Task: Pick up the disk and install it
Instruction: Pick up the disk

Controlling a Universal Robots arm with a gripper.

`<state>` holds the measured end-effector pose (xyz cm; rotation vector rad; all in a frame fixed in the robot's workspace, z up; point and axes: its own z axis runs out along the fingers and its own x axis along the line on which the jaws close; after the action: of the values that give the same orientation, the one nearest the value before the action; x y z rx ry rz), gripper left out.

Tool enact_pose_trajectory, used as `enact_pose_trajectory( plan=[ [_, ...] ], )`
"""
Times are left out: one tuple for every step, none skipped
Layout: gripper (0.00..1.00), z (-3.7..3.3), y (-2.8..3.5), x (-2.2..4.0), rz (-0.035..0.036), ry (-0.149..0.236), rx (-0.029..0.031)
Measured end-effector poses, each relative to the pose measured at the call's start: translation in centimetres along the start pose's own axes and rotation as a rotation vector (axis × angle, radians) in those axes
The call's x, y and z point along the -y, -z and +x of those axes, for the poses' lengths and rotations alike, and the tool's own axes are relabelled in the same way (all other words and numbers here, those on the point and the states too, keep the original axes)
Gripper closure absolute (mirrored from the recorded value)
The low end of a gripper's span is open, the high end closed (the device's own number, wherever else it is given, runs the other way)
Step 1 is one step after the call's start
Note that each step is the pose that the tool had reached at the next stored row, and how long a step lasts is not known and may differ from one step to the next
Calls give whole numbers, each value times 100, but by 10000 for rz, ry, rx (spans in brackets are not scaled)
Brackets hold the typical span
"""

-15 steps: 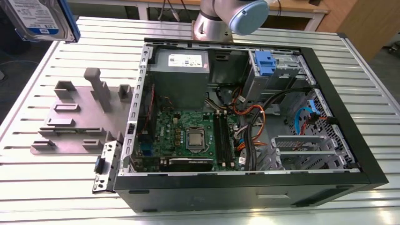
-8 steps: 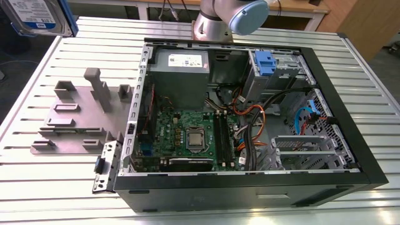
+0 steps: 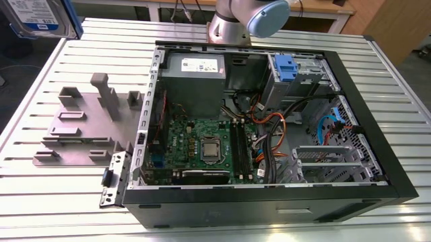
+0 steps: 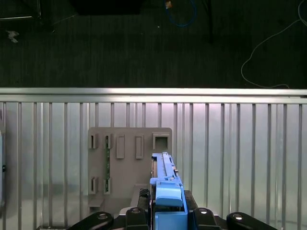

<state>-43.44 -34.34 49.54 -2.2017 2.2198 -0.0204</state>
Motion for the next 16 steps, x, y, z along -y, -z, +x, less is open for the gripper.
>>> enact_pose_trajectory(
  plan=[
    [64, 12, 0, 0, 0, -1, 1],
    [64, 22, -1, 0, 1, -1, 1],
    [64, 31, 0, 0, 0, -1, 0],
    [64, 40, 0, 0, 0, -1, 1],
    [64, 46, 0, 2, 1, 0, 1],
    [64, 50, -1, 7, 1, -1, 1],
    [64, 53, 0, 17, 1, -1, 1],
    [64, 56, -1, 30, 0, -1, 0],
    [64, 58, -1, 45, 1, -1, 1],
    [64, 59, -1, 59, 1, -1, 1],
    [64, 60, -2, 74, 1, -1, 1],
    [64, 61, -2, 88, 1, -1, 1],
    [64, 61, -2, 104, 0, -1, 1],
    [64, 62, -3, 118, 1, -1, 1],
    [64, 63, -3, 136, 1, 0, 1],
    [64, 65, -3, 152, 1, 0, 1]
  ],
)
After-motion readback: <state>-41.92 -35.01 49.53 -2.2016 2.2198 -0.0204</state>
